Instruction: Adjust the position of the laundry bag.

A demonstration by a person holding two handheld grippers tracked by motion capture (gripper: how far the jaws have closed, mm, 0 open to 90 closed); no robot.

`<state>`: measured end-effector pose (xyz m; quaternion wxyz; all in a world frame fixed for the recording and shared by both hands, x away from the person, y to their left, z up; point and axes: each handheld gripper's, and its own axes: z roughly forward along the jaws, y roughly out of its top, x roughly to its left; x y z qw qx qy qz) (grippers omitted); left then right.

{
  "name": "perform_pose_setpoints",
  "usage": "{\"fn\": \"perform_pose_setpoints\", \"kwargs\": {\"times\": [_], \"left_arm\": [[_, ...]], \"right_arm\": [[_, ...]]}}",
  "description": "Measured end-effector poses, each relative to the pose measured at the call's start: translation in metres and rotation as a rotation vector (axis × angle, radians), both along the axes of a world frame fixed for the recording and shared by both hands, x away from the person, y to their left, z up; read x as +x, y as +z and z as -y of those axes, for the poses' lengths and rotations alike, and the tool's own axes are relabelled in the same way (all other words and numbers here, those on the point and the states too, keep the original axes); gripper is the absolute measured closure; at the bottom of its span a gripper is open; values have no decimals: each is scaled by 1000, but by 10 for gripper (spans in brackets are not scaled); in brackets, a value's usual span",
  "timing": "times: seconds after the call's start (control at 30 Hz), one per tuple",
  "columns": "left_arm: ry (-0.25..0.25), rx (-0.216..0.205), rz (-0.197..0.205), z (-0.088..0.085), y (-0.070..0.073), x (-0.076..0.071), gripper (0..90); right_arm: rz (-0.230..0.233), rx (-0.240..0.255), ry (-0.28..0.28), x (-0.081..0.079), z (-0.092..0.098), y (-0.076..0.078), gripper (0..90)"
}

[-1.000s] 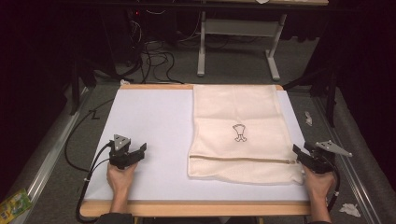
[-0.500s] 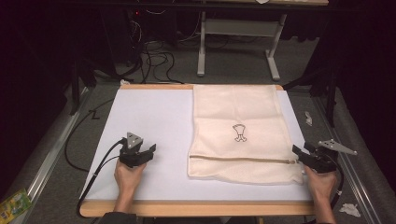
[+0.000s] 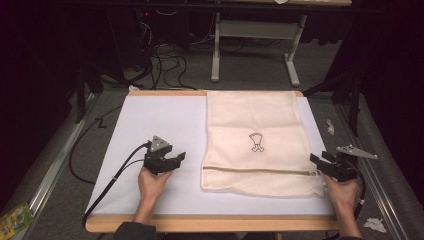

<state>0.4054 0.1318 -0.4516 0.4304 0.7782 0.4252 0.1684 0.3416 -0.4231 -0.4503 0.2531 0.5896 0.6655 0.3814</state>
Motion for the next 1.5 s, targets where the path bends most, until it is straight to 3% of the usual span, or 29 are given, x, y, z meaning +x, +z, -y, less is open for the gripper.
{"fn": "perform_pose_setpoints", "kwargs": {"times": [0.13,0.17,0.37,0.4,0.6,0.8,0.87,0.93,1.03,1.23,1.5], "left_arm": [[-45,-12,-17,15,4,5,386],[-67,-17,-50,22,5,9,382],[-107,-15,-63,41,11,13,384],[-114,1,-68,48,12,16,384],[-113,0,-75,64,12,21,369],[-120,-8,-126,82,4,29,370],[-114,24,-143,92,-2,33,370],[-110,15,-161,96,-6,37,370],[-99,14,-182,99,-9,42,369],[-67,2,-184,101,-15,46,381],[-62,25,-206,106,-21,50,470]], "right_arm": [[-20,-4,6,3,0,0,456],[-37,0,6,6,0,-2,459],[-65,-1,16,11,0,0,487],[-71,-3,13,12,1,2,492],[-106,-2,14,20,1,2,505],[-164,-7,3,31,1,-2,516],[-190,-16,0,35,0,-2,516],[-203,-18,-4,38,0,-2,516],[-217,-13,-7,41,2,-2,517],[-257,-14,-5,48,2,-6,525],[-305,-11,10,55,-1,-9,581]]}}
